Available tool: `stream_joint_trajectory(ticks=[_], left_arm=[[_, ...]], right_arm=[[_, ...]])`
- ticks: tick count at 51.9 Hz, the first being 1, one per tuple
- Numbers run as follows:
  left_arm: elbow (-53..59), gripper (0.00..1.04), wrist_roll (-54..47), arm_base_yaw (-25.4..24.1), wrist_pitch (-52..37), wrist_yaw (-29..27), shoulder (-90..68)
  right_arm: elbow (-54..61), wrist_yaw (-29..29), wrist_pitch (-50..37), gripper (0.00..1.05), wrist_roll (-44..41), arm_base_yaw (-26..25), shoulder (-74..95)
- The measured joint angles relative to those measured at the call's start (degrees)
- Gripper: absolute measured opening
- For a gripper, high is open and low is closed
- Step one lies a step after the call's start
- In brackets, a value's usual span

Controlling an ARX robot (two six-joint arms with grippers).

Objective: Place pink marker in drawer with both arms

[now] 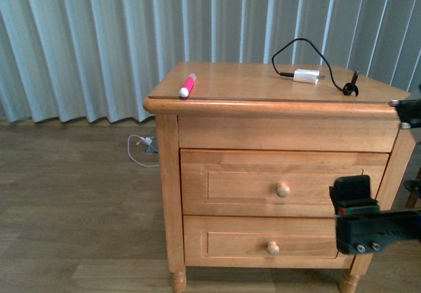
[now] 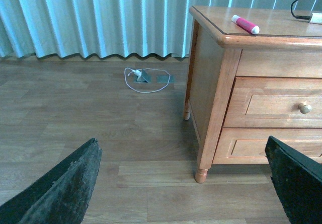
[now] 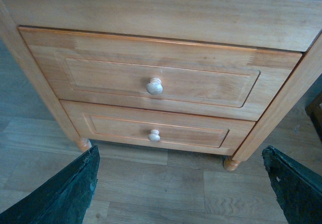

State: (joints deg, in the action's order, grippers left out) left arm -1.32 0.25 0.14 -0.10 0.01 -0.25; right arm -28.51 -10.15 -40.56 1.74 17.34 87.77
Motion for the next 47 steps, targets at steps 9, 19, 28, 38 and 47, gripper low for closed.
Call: stream_joint_trajectory(ticks=[9, 19, 28, 38, 47], left_arm=[[0.0, 0.99, 0.0, 0.0, 0.0, 0.0, 0.0], [0.0, 0.99, 0.0, 0.0, 0.0, 0.0, 0.0], [0.0, 0.99, 0.0, 0.0, 0.0, 0.0, 0.0], [0.0, 0.99, 0.0, 0.0, 0.0, 0.0, 0.0], [0.0, 0.99, 0.0, 0.0, 0.0, 0.0, 0.0]], right_arm=[[-8.5, -1.0, -1.6, 0.96, 0.0, 0.0, 12.7], [-17.4, -1.7, -1.7, 0.96, 0.0, -0.1, 22.9], [-24.7, -2.0, -1.6, 0.96, 0.3, 0.0, 30.4], [-31.5, -2.2, -0.4, 0.96, 1.6, 0.0, 37.5], [-36.4, -3.0, 0.3, 0.96, 2.3, 0.0, 41.7]])
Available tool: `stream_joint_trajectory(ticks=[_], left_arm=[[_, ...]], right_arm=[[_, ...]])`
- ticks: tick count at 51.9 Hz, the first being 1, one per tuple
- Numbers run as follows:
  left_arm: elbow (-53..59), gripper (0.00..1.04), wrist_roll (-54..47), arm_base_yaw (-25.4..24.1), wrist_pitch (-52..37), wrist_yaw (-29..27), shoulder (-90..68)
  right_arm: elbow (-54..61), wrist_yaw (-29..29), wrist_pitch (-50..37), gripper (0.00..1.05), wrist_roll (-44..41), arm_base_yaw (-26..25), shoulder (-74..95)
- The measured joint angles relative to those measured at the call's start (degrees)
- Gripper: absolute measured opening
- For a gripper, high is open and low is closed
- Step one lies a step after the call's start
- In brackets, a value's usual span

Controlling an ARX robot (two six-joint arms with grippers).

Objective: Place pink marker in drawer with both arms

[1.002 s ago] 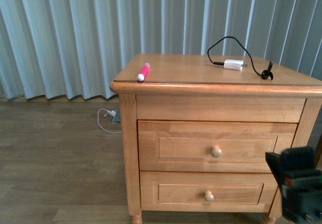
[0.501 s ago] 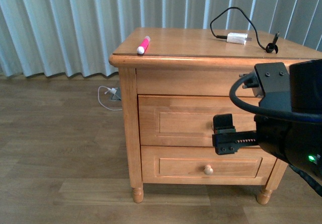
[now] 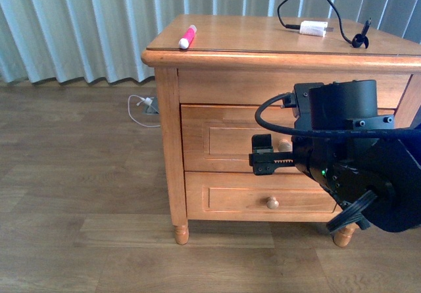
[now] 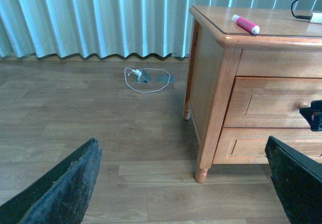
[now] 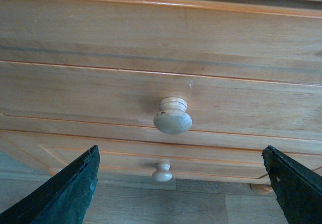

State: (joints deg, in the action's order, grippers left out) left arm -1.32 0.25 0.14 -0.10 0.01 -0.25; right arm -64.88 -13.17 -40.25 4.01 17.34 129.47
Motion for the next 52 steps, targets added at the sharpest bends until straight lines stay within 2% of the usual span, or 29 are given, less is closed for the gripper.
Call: stream_joint_trajectory(ticks=[19, 52], left_arm=[[0.0, 0.99, 0.0, 0.0, 0.0, 0.0, 0.0], [0.0, 0.99, 0.0, 0.0, 0.0, 0.0, 0.0]], right_arm=[[-7.6, -0.7, 1.0, 0.96, 0.9, -1.5, 6.1], [-9.9, -1.3, 0.9, 0.96, 1.2, -0.9, 8.5]])
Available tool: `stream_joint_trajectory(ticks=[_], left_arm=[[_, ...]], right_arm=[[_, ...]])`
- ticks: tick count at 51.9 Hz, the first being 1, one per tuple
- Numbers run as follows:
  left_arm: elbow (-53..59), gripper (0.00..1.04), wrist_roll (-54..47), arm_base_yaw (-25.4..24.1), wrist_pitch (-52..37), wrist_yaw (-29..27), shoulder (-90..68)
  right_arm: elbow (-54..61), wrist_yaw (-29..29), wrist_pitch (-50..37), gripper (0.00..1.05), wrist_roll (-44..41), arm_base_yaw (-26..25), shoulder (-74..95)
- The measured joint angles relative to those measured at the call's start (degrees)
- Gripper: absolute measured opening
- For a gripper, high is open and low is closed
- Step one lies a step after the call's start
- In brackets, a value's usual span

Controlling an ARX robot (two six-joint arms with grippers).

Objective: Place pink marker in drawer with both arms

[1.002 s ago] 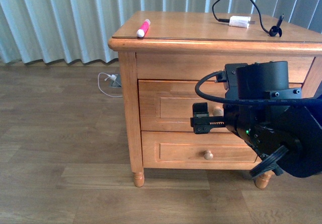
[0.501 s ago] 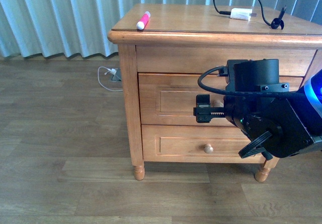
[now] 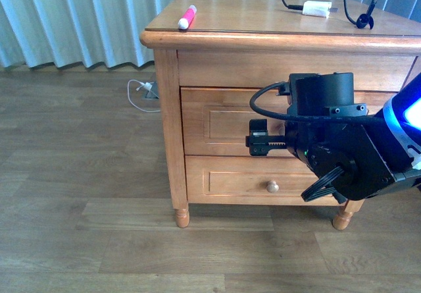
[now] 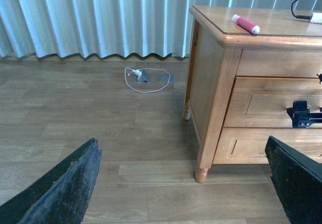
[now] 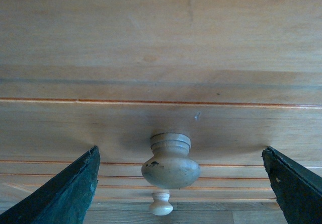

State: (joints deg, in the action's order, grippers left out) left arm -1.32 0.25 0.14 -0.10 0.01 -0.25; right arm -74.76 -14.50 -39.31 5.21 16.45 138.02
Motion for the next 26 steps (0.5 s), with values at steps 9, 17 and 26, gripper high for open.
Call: stream_joint_trajectory(ticks=[9, 17, 26], left_arm=[[0.0, 0.99, 0.0, 0.0, 0.0, 0.0, 0.0], [0.0, 0.99, 0.0, 0.0, 0.0, 0.0, 0.0], [0.0, 0.99, 0.0, 0.0, 0.0, 0.0, 0.0]], right_arm=[[-0.1, -0.4, -0.7, 0.73, 0.0, 0.3, 0.1], [-0.2, -0.6, -0.7, 0.47, 0.0, 0.4, 0.3], [-0.3, -0.6, -0.4, 0.24, 0.0, 0.4, 0.3]])
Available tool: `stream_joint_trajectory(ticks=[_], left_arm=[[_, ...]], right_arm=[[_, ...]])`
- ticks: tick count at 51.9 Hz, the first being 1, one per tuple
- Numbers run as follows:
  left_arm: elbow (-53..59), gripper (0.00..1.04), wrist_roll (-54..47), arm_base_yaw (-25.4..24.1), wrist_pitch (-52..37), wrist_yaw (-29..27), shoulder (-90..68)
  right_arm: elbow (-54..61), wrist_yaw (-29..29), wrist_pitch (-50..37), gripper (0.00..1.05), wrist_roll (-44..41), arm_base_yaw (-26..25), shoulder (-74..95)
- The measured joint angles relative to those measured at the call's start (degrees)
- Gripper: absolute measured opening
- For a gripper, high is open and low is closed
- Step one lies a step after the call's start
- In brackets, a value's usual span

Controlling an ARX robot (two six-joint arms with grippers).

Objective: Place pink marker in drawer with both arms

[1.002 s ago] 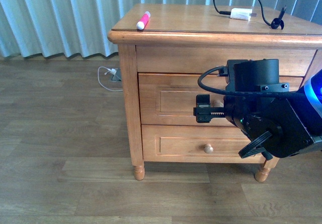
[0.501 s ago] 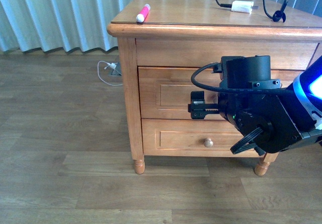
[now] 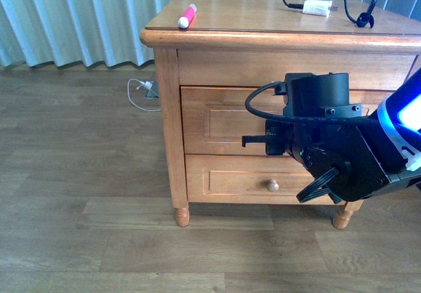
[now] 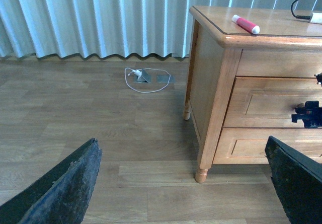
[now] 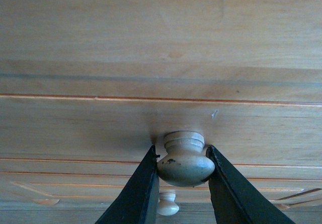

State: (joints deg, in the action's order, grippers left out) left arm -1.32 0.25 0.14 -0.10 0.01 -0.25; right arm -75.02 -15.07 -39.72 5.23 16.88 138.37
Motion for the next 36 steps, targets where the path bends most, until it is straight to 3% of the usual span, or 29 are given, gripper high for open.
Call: stream_joint_trajectory(ticks=[15, 36], left_arm=[[0.0, 0.99, 0.0, 0.0, 0.0, 0.0, 0.0], [0.0, 0.99, 0.0, 0.0, 0.0, 0.0, 0.0]], right_arm=[[1.7, 1.7, 0.0, 0.23, 1.1, 0.0, -1.0], [17.2, 3.8, 4.2, 0.23, 4.8, 1.5, -12.6]])
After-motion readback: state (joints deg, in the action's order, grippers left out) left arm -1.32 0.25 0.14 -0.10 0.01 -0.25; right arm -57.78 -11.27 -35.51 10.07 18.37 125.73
